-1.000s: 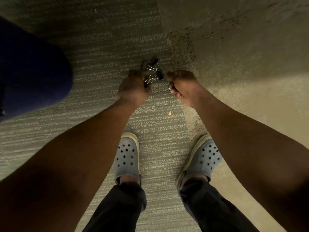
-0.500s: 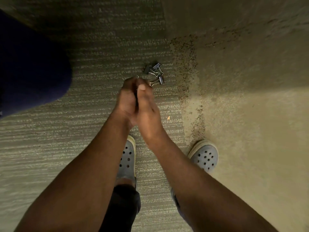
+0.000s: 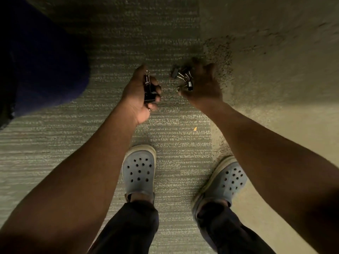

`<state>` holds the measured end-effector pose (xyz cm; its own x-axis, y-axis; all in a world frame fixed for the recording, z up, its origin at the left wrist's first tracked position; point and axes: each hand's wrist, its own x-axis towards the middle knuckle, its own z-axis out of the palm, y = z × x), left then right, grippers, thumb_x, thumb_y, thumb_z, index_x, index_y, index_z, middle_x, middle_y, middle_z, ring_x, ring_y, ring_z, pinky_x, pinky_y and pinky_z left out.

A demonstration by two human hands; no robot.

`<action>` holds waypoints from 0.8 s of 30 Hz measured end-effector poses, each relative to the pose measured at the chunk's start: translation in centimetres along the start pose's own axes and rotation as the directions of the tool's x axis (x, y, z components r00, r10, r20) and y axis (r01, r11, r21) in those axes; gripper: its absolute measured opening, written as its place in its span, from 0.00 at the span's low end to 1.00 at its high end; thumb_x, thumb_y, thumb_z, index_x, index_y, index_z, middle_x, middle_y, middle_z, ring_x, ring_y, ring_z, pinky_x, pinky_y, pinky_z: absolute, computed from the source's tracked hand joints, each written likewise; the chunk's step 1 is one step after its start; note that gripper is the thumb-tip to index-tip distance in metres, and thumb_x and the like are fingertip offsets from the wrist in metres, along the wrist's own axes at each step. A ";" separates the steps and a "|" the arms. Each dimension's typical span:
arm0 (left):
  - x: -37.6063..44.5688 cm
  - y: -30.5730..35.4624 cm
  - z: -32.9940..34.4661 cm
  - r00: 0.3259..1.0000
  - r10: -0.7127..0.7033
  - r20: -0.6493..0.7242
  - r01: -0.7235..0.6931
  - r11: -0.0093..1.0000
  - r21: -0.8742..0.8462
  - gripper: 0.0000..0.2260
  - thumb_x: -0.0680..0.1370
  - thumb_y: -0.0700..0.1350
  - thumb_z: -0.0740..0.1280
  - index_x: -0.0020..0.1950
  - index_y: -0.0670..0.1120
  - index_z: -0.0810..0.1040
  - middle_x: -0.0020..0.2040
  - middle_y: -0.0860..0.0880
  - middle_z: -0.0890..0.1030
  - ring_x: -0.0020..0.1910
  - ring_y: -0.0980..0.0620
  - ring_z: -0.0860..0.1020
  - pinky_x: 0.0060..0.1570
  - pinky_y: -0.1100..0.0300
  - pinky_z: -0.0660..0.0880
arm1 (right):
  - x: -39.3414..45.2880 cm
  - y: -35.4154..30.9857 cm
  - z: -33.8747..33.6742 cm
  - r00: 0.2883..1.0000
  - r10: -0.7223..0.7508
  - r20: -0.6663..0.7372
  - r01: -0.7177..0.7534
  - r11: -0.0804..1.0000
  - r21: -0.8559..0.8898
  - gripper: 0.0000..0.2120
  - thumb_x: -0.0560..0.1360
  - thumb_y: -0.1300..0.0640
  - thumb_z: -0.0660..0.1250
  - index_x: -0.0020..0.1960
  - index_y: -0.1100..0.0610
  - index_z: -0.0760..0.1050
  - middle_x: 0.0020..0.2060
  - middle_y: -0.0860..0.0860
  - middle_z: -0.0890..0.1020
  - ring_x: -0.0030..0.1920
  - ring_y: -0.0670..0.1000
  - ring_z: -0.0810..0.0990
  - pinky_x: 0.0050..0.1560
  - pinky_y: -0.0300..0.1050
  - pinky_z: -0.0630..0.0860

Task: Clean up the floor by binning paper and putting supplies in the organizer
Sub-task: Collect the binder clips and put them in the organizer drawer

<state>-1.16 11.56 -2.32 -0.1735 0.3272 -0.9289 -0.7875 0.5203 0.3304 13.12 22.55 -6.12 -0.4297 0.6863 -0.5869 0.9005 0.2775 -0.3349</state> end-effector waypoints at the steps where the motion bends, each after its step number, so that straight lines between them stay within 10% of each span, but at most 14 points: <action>1: 0.0 0.1 -0.2 1.000 -0.002 -0.006 0.002 1.000 0.000 0.23 0.76 0.66 0.58 0.34 0.50 0.74 0.31 0.50 0.75 0.27 0.54 0.69 0.22 0.65 0.57 | 0.3 0.0 0.4 0.999 -0.042 0.006 0.042 0.998 -0.038 0.44 0.69 0.48 0.75 0.76 0.46 0.52 0.72 0.61 0.57 0.63 0.63 0.73 0.57 0.53 0.76; 8: -0.6 -0.6 -1.2 1.000 -0.013 -0.005 0.012 1.000 -0.021 0.22 0.76 0.66 0.59 0.34 0.50 0.72 0.31 0.51 0.72 0.26 0.54 0.66 0.22 0.65 0.56 | -0.2 0.7 0.7 0.977 -0.183 -0.112 0.190 0.980 0.052 0.16 0.76 0.60 0.65 0.61 0.47 0.70 0.61 0.54 0.71 0.48 0.51 0.74 0.44 0.43 0.71; 14: -0.9 -1.4 -1.4 1.000 0.004 -0.018 -0.005 0.999 -0.042 0.21 0.77 0.64 0.59 0.34 0.49 0.72 0.30 0.50 0.72 0.26 0.54 0.66 0.22 0.65 0.56 | -0.7 1.5 0.7 0.998 -0.011 -0.063 -0.006 0.965 -0.263 0.21 0.80 0.63 0.58 0.70 0.50 0.63 0.68 0.60 0.66 0.54 0.60 0.78 0.42 0.44 0.69; 24: -0.9 -1.6 -1.3 0.999 0.001 -0.041 -0.001 1.000 0.000 0.20 0.78 0.62 0.59 0.35 0.49 0.72 0.30 0.50 0.72 0.25 0.54 0.66 0.22 0.65 0.57 | -0.7 3.5 -0.6 0.980 0.053 -0.190 -0.067 0.995 -0.071 0.11 0.78 0.56 0.60 0.59 0.53 0.75 0.52 0.56 0.82 0.50 0.57 0.81 0.41 0.40 0.71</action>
<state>-0.49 9.44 -2.23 -0.1982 0.2953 -0.9346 -0.7872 0.5202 0.3313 16.62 23.48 -6.40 -0.3611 0.8150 -0.4531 0.9298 0.2776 -0.2417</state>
